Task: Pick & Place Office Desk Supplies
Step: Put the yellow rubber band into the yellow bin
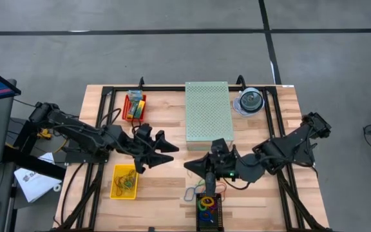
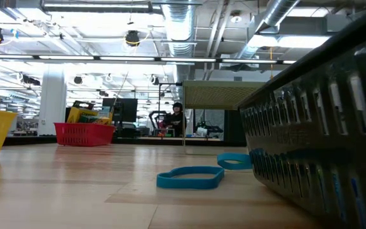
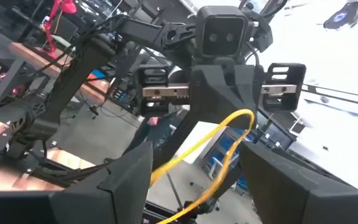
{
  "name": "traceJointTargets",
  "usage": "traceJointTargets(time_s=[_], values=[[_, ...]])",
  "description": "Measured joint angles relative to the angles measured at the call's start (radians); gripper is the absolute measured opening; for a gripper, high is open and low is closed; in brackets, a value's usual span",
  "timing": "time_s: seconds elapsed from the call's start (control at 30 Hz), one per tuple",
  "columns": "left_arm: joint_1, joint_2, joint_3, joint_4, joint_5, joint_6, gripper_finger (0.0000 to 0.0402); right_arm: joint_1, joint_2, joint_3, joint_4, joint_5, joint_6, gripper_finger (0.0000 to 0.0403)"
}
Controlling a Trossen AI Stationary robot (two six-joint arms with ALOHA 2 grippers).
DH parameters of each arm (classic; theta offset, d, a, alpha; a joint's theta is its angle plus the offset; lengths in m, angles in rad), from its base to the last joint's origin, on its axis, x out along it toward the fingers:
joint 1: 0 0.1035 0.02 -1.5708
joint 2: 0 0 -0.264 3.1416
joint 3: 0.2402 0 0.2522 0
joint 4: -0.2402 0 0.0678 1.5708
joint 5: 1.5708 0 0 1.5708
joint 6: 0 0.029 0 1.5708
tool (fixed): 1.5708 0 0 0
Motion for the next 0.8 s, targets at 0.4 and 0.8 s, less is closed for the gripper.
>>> traceJointTargets(time_s=[0.4,0.8], values=[[0.000,0.000,0.000,0.007,0.027,-0.001,0.0236,-0.028,0.000,-0.001,0.014,-0.066,-0.044,0.0000],[-0.004,0.000,0.000,0.025,0.028,-0.008,0.0236,-0.084,0.000,-0.001,0.046,-0.177,-0.085,0.0000]])
